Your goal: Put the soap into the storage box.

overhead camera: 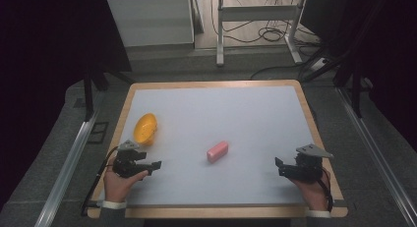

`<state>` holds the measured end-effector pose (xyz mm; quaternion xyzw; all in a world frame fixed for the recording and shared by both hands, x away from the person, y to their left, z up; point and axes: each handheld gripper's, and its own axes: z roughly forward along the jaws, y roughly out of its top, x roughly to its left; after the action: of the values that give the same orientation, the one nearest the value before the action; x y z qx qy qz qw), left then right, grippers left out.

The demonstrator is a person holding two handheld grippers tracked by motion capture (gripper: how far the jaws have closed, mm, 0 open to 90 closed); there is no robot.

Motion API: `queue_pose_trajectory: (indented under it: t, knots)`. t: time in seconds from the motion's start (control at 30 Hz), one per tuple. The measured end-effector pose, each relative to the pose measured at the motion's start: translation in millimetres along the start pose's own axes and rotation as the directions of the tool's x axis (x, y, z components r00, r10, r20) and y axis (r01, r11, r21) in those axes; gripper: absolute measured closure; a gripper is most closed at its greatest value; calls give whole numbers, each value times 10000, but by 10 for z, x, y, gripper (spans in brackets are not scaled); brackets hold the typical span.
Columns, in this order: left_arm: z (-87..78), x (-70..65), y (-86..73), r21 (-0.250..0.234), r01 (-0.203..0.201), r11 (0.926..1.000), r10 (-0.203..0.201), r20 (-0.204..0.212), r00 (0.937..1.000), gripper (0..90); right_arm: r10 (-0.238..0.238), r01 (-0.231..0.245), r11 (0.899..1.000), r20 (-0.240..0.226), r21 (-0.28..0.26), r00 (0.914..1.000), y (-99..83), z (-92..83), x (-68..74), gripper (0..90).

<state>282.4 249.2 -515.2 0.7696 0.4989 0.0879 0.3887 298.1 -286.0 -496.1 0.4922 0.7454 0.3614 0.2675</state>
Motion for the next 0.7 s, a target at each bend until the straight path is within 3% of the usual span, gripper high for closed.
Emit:
queue_pose_trajectory:
  t: [0.23,0.7]
  knots:
    - [-25,-11,-1,-33,-64,10000,64,-11,10000,209,-208,208,9998,447,0,9988,-18,-30,24,57]
    - [-33,-28,8,-28,-162,9999,162,-13,9999,210,-105,104,9999,501,23,9987,-43,-44,-41,62]
